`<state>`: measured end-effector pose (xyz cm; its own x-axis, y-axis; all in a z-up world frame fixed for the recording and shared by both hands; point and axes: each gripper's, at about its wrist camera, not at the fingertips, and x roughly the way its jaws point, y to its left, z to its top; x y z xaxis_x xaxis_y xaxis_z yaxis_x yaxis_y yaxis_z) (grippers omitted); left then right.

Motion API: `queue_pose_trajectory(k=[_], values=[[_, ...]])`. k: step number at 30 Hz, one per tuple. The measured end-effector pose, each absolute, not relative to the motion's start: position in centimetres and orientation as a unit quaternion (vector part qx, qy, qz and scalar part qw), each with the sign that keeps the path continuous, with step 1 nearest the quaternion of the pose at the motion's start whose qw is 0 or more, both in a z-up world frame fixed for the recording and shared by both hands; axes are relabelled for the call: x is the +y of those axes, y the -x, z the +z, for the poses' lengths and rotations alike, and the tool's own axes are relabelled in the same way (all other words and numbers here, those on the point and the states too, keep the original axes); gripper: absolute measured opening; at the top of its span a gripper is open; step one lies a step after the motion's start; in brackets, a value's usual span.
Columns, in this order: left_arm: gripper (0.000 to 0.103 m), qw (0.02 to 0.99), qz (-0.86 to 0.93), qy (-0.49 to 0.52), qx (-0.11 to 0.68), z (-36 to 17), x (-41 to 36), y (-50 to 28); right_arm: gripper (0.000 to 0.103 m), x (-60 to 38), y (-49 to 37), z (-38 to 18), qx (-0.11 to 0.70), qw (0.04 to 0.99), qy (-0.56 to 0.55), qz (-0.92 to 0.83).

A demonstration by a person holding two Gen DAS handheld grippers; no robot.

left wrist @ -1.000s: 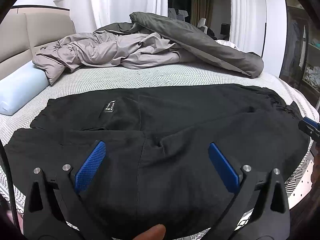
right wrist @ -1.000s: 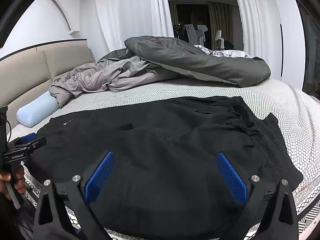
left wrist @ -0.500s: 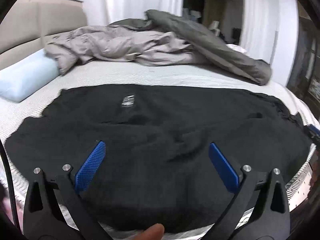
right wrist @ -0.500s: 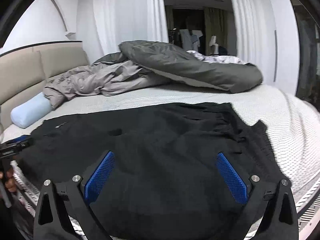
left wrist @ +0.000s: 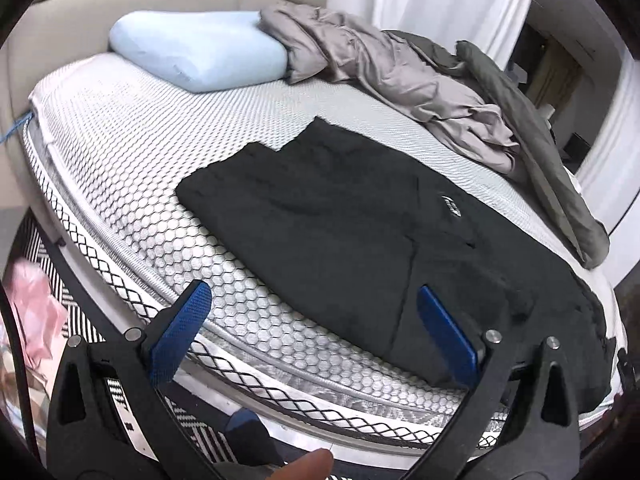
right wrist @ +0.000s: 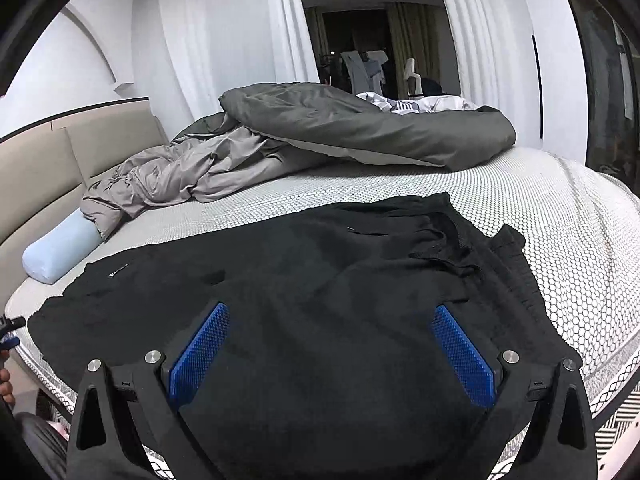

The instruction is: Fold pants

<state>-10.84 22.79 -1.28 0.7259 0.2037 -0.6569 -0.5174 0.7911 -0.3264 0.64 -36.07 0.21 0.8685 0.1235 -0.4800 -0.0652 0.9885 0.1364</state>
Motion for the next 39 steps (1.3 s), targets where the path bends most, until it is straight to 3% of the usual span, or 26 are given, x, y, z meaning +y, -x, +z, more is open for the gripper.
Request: queue_pose_trajectory(k=[4, 6, 8, 10, 14, 15, 19, 28, 31, 34, 35, 37, 39], values=[[0.091, 0.883, 0.163, 0.293, 0.327, -2.5, 24.9, 9.3, 0.103, -36.2, -0.6, 0.2, 0.249, 0.966, -0.060, 0.046], [0.078, 0.871, 0.157, 0.310, 0.346, -3.3, 25.8, 8.0, 0.103, -36.1, -0.7, 0.2, 0.249, 0.966, -0.057, 0.045], [0.073, 0.860, 0.157, 0.329, 0.356, -4.2, 26.8, 7.2, 0.103, -36.1, -0.7, 0.1, 0.251, 0.965, -0.056, 0.045], [0.060, 0.859, 0.168, 0.335, 0.349, -4.4, 27.7, 6.8, 0.103, -36.2, -0.8, 0.1, 0.252, 0.965, -0.057, 0.045], [0.009, 0.868, 0.183, 0.344, 0.306, -3.2, 28.8, 6.9, 0.103, -36.6, -0.5, 0.1, 0.249, 0.966, -0.056, 0.040], [0.004, 0.875, 0.186, 0.343, 0.287, -2.7, 28.9, 7.2, 0.103, -36.8, -0.5, 0.1, 0.248, 0.966, -0.056, 0.037], [0.001, 0.889, 0.211, 0.318, 0.254, -2.3, 29.1, 7.9, 0.103, -39.8, 0.2, -0.3, 0.248, 0.966, -0.077, 0.011], [0.001, 0.882, 0.213, 0.329, 0.262, -3.2, 29.8, 7.6, 0.101, -50.6, 4.6, -2.3, 0.272, 0.925, -0.262, -0.034], [0.001, 0.883, 0.215, 0.323, 0.264, -3.3, 29.4, 7.9, 0.086, -52.5, 3.6, -4.8, 0.314, 0.885, -0.344, 0.003], [0.001, 0.882, 0.213, 0.325, 0.265, -3.3, 29.3, 8.0, 0.077, -52.7, 2.0, -5.9, 0.334, 0.868, -0.368, 0.019], [0.001, 0.883, 0.212, 0.326, 0.265, -3.3, 29.3, 8.0, 0.070, -52.5, 1.5, -5.9, 0.338, 0.868, -0.365, 0.021], [0.001, 0.882, 0.211, 0.328, 0.263, -3.3, 29.3, 8.1, 0.046, -52.1, 0.9, -5.8, 0.345, 0.876, -0.337, -0.010], [0.001, 0.885, 0.207, 0.328, 0.259, -2.9, 29.0, 8.4, 0.010, -51.4, 1.3, -4.3, 0.325, 0.892, -0.313, -0.020]])
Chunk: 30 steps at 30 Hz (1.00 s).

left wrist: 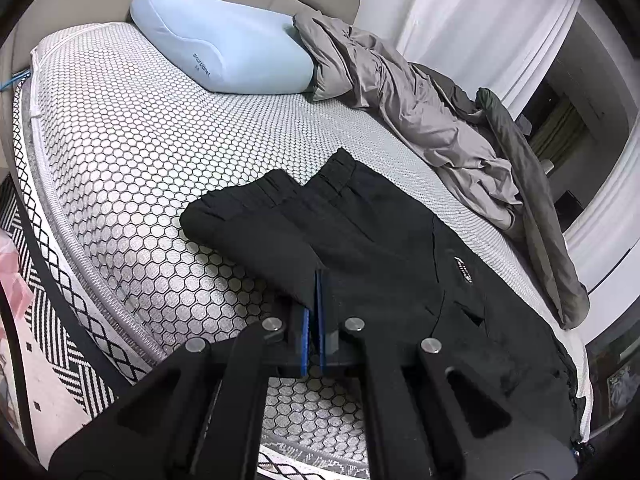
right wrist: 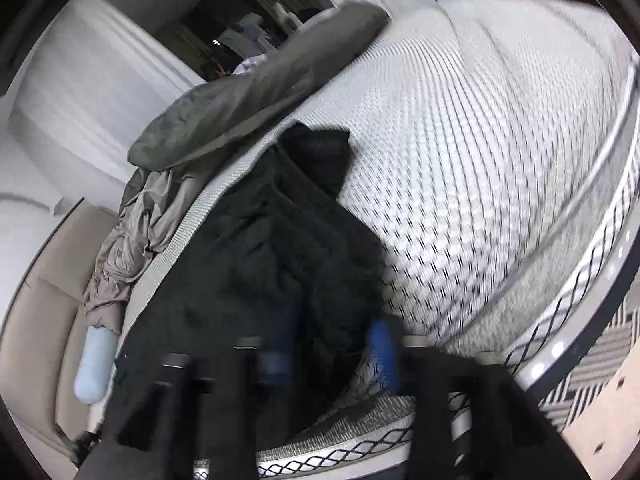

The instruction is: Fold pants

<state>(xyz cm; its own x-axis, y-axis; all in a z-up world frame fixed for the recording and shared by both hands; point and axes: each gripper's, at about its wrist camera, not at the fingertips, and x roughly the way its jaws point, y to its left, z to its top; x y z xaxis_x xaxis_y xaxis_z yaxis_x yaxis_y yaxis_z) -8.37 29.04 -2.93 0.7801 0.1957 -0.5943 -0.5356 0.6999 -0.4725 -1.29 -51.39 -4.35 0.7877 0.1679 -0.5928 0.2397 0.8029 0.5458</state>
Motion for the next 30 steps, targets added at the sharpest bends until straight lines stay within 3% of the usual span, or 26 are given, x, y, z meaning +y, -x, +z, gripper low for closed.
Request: queue_pose_trajectory(k=[3, 8, 11, 22, 30], values=[[0.001, 0.891, 0.202, 0.313, 0.260, -2.4, 28.5, 8.6, 0.009, -51.7, 3.8, -2.5, 0.275, 0.915, -0.291, -0.044], [0.001, 0.874, 0.196, 0.317, 0.311, -4.3, 28.9, 8.0, 0.009, -53.1, 3.6, -4.7, 0.330, 0.890, -0.303, -0.082], [0.001, 0.879, 0.187, 0.325, 0.296, -3.7, 29.0, 8.9, 0.009, -52.7, 4.1, -3.3, 0.303, 0.907, -0.282, -0.076], [0.001, 0.906, 0.167, 0.308, 0.239, 3.8, 28.7, 7.0, 0.009, -51.5, 2.5, 4.1, 0.270, 0.926, -0.256, -0.062], [0.001, 0.912, 0.171, 0.279, 0.248, 8.5, 29.5, -2.3, 0.009, -50.5, -6.8, 9.6, 0.269, 0.933, -0.224, -0.084]])
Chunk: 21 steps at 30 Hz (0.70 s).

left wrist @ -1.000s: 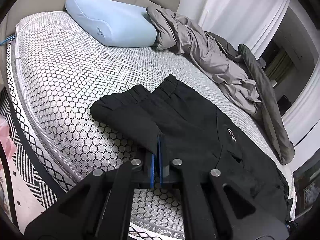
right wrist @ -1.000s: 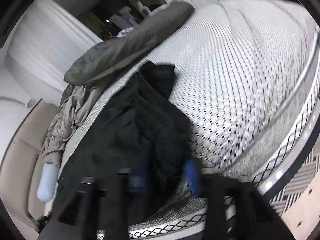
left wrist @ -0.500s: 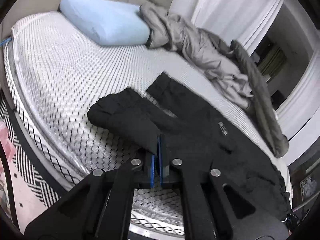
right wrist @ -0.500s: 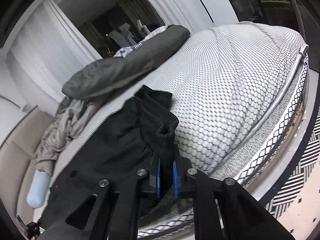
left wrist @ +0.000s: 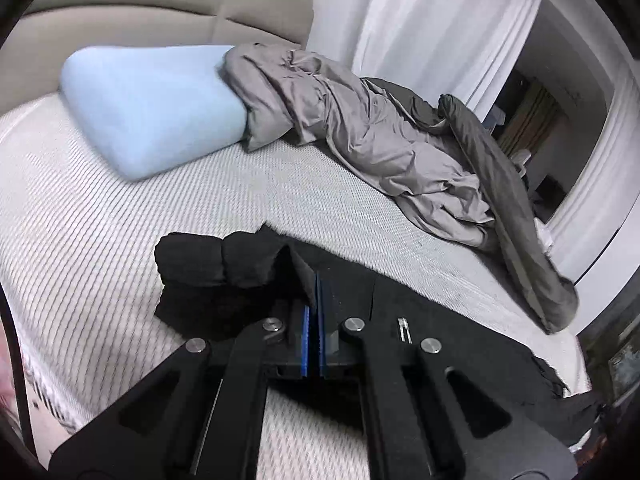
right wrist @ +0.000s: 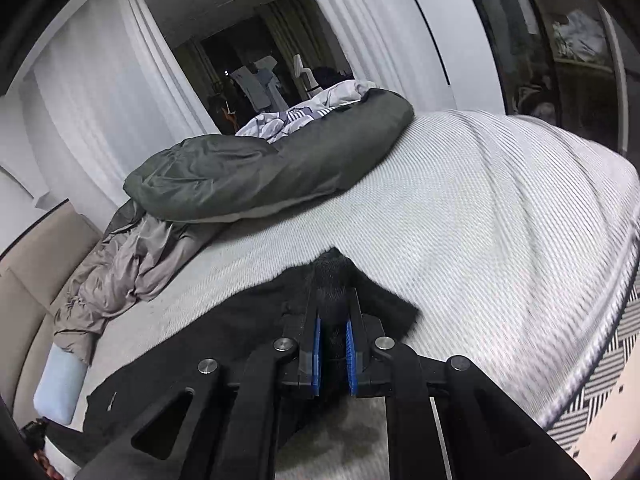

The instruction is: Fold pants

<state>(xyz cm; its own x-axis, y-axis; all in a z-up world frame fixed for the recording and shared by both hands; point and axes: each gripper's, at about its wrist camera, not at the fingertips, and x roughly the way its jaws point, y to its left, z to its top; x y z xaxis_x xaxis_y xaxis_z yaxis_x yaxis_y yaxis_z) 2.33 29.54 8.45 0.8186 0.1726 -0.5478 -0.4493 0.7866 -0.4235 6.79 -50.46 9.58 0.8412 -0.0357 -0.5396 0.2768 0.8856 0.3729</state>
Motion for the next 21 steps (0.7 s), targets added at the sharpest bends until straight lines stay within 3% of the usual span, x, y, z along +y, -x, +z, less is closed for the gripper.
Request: queue_pose_trajectory(k=[5, 8, 11, 12, 14, 16, 18, 21], values=[[0.001, 0.906, 0.176, 0.262, 0.282, 8.4, 31.1, -12.0, 0.010, -50.0, -16.2, 9.5, 0.291, 0.926, -0.219, -0.098], [0.012, 0.894, 0.210, 0.259, 0.300, 6.2, 32.7, -17.5, 0.014, -49.4, -22.4, 8.1, 0.309, 0.919, -0.218, -0.113], [0.040, 0.886, 0.241, 0.244, 0.312, 4.4, 34.1, -21.0, 0.035, -49.0, -27.4, 6.9, 0.317, 0.913, -0.206, -0.155], [0.044, 0.884, 0.245, 0.246, 0.314, 3.9, 34.6, -21.6, 0.044, -48.8, -28.2, 6.8, 0.317, 0.913, -0.202, -0.160], [0.045, 0.879, 0.245, 0.261, 0.314, 3.2, 35.5, -21.5, 0.050, -48.2, -28.3, 6.5, 0.313, 0.915, -0.206, -0.148], [0.057, 0.878, 0.242, 0.277, 0.305, 2.9, 36.0, -20.6, 0.060, -46.9, -27.9, 6.5, 0.313, 0.924, -0.182, -0.125], [0.074, 0.877, 0.238, 0.282, 0.307, 2.7, 35.8, -19.8, 0.077, -46.0, -27.0, 6.1, 0.318, 0.929, -0.162, -0.101], [0.080, 0.877, 0.225, 0.277, 0.323, 2.4, 34.7, -19.0, 0.079, -45.3, -26.1, 5.3, 0.334, 0.926, -0.155, -0.078]])
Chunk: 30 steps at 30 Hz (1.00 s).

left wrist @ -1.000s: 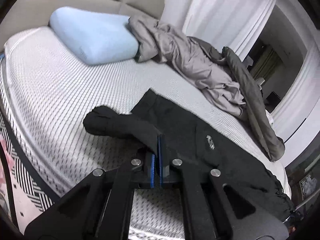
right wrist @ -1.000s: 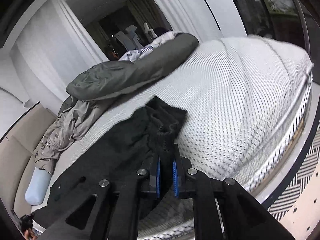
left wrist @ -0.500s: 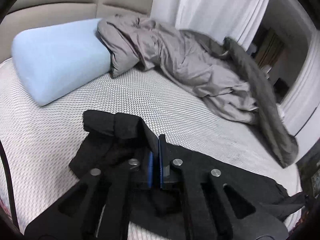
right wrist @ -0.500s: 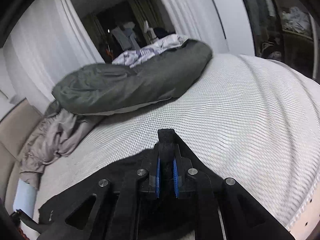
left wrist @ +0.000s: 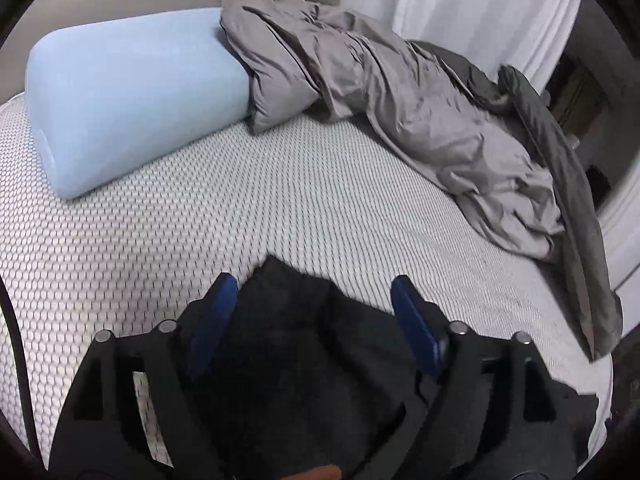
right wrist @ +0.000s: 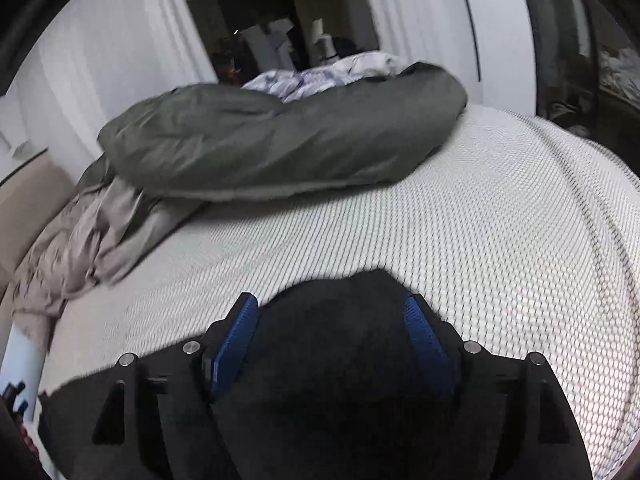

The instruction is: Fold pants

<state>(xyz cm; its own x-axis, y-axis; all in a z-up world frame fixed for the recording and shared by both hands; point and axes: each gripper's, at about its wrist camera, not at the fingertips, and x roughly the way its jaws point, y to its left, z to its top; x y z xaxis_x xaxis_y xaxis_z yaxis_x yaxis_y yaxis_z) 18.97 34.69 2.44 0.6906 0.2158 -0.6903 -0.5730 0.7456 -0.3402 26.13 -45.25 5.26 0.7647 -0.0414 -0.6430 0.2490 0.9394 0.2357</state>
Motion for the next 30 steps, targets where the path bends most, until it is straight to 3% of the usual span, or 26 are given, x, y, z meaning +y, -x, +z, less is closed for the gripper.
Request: queue_pose_trajectory(k=[4, 14, 16, 17, 18, 19, 20, 25, 28, 30], values=[[0.091, 0.885, 0.203, 0.241, 0.342, 2.6, 30.7, -17.9, 0.079, -44.2, -26.8, 3.4, 0.386, 0.903, -0.186, -0.036], [0.092, 0.869, 0.147, 0.272, 0.386, 0.5, 23.4, -17.8, 0.074, -37.6, -31.7, -0.1, 0.440, 0.868, -0.226, 0.049], [0.092, 0.865, 0.155, 0.270, 0.393, -0.3, 23.2, -18.7, 0.065, -36.7, -33.3, -1.0, 0.456, 0.867, -0.197, 0.036], [0.092, 0.862, 0.159, 0.277, 0.393, -0.8, 23.2, -19.1, 0.046, -36.2, -34.2, -1.5, 0.464, 0.865, -0.188, 0.031], [0.092, 0.858, 0.163, 0.286, 0.395, -1.3, 23.3, -19.6, 0.020, -35.9, -34.9, -2.0, 0.472, 0.861, -0.188, 0.033], [0.092, 0.852, 0.165, 0.293, 0.400, -1.7, 23.4, -20.1, 0.008, -35.7, -35.5, -2.5, 0.475, 0.858, -0.193, 0.037], [0.092, 0.851, 0.163, 0.294, 0.404, -1.8, 23.5, -20.5, 0.004, -35.7, -35.9, -2.6, 0.470, 0.860, -0.194, 0.040], [0.092, 0.852, 0.182, 0.251, 0.423, -2.2, 23.4, -22.4, 0.003, -36.5, -37.0, -0.1, 0.386, 0.905, -0.177, -0.007], [0.092, 0.845, 0.185, 0.258, 0.429, -2.8, 23.9, -23.1, 0.007, -36.7, -38.5, -1.3, 0.419, 0.891, -0.174, -0.021], [0.092, 0.841, 0.188, 0.257, 0.437, -3.1, 24.2, -23.3, 0.018, -37.0, -38.9, -2.4, 0.447, 0.876, -0.181, -0.024]])
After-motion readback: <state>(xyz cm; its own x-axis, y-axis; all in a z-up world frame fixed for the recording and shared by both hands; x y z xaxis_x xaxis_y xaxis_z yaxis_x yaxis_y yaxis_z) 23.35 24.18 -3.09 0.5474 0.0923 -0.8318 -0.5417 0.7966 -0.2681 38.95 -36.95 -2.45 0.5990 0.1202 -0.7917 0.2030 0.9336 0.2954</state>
